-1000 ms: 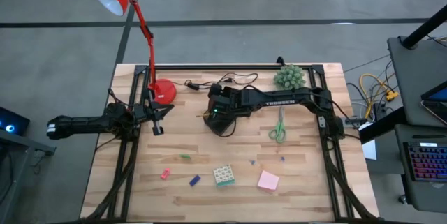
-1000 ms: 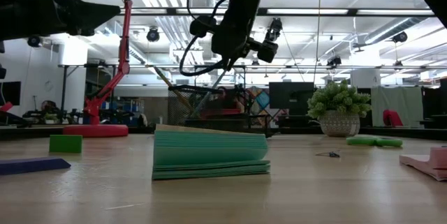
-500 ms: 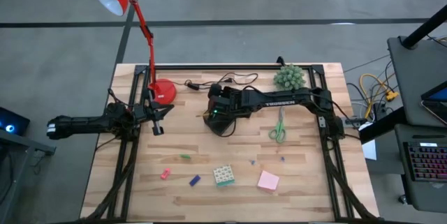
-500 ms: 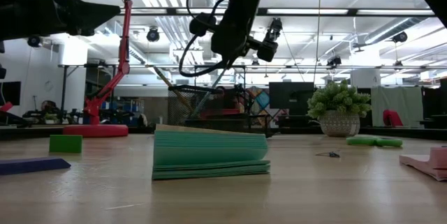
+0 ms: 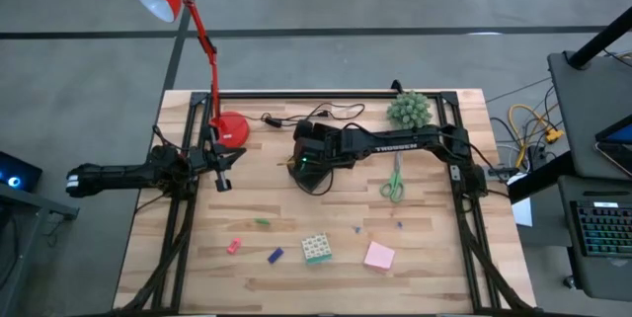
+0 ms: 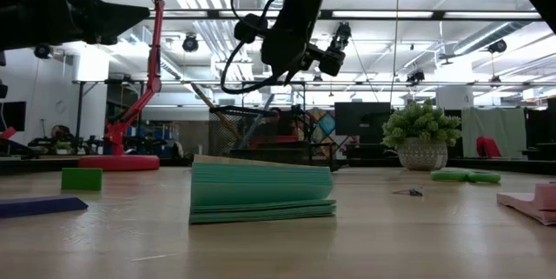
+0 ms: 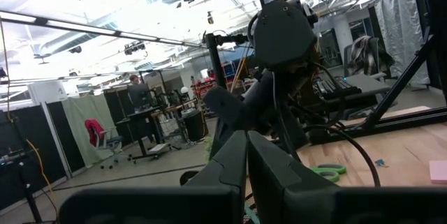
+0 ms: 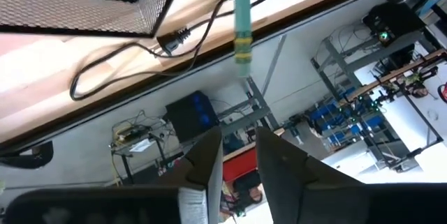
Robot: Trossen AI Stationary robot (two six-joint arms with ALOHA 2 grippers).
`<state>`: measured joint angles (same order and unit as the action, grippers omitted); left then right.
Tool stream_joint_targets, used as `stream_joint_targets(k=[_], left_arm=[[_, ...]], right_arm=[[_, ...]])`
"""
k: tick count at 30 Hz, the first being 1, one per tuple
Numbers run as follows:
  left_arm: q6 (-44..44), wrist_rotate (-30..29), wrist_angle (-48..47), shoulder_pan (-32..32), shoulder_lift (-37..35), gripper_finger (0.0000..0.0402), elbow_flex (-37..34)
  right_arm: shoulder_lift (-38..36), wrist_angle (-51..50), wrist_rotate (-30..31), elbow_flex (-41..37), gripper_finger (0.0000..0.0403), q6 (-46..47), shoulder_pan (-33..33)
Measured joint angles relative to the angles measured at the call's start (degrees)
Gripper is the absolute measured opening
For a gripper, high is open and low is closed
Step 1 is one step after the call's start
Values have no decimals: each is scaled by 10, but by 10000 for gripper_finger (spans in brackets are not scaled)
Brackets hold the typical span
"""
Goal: Pick and place office supplies into organizer
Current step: Put the green scissors into the black desk organizer
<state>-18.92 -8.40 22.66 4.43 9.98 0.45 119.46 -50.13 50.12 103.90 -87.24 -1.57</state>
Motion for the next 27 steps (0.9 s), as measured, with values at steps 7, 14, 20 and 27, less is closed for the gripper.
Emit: stream_joint_targets(k=[7,14,20,27], left_arm=[[0,0,0,0,0,0,0],[0,0,0,0,0,0,0],[0,0,0,0,0,0,0],[0,0,-1,0,0,0,0]], right_arm=[[0,49,69,0,77,20,7],[0,180,80,24,66,181,17],[-28,128,-106,77,63,413,30],[-118,102,-420,82,63,653,23]])
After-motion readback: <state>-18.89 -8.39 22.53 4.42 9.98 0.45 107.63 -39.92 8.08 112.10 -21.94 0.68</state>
